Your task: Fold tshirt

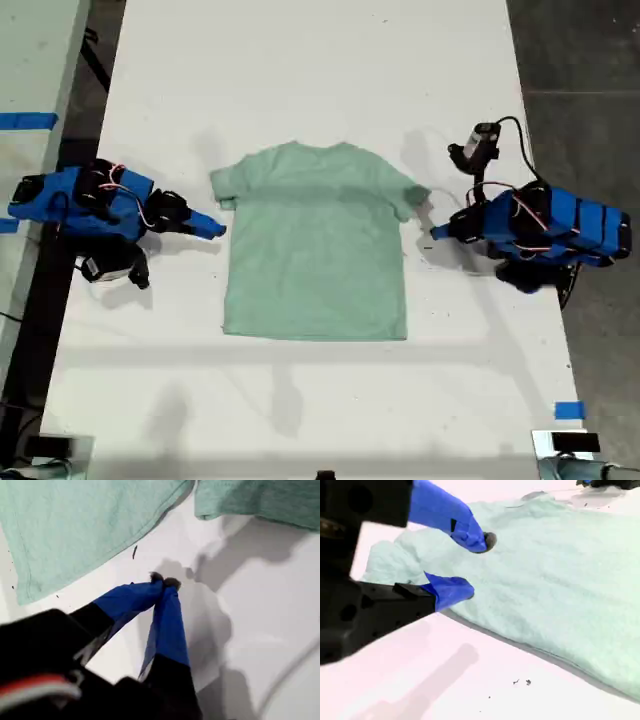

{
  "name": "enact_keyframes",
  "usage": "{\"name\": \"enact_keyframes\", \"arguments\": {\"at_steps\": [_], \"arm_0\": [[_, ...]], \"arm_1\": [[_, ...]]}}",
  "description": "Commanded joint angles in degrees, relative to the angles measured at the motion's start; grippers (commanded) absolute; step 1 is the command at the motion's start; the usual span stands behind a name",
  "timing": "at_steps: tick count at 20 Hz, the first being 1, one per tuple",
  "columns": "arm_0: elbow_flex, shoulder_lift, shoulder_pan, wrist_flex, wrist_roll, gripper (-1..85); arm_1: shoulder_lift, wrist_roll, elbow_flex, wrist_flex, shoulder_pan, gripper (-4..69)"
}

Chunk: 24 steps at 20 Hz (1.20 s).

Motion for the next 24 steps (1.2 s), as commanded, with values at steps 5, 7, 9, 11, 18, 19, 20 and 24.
{"name": "enact_keyframes", "arguments": {"at_steps": [5, 7, 9, 11, 18, 19, 20, 24], "arm_0": [[-75.59, -65.21, -22.5, 14.68, 20.3, 0.1], [-75.15, -65.3, -22.5, 15.38, 20.3, 0.1], [-74.88, -65.39, -22.76, 16.17, 20.3, 0.1], [-74.71, -65.21, -22.94, 17.31, 19.86, 0.1], [-72.86, -64.42, -24.96, 18.54, 19.69, 0.1], [-72.6, -64.51, -24.96, 18.54, 19.69, 0.4], [-72.51, -64.6, -24.96, 18.46, 19.69, 0.7], [-72.33, -64.69, -23.82, 18.72, 19.69, 4.4]], "arm_1": [[-75.85, 8.26, -90.97, 23.64, 4.31, -1.2], [-76.73, 8.53, -91.23, 23.64, 4.48, -1.2], [-76.82, 8.79, -91.41, 23.55, 5.01, -1.2], [-76.9, 8.35, -91.58, 23.55, 5.45, -1.2], [-79.19, -3.25, -92.81, 22.59, 10.02, 5.1], [-79.8, -6.42, -92.9, 22.41, 11.95, 8.3], [-80.42, -9.4, -92.99, 22.24, 14.5, 14.8], [-83.76, -23.99, -91.32, 19.86, 23.47, 26.5]]}}
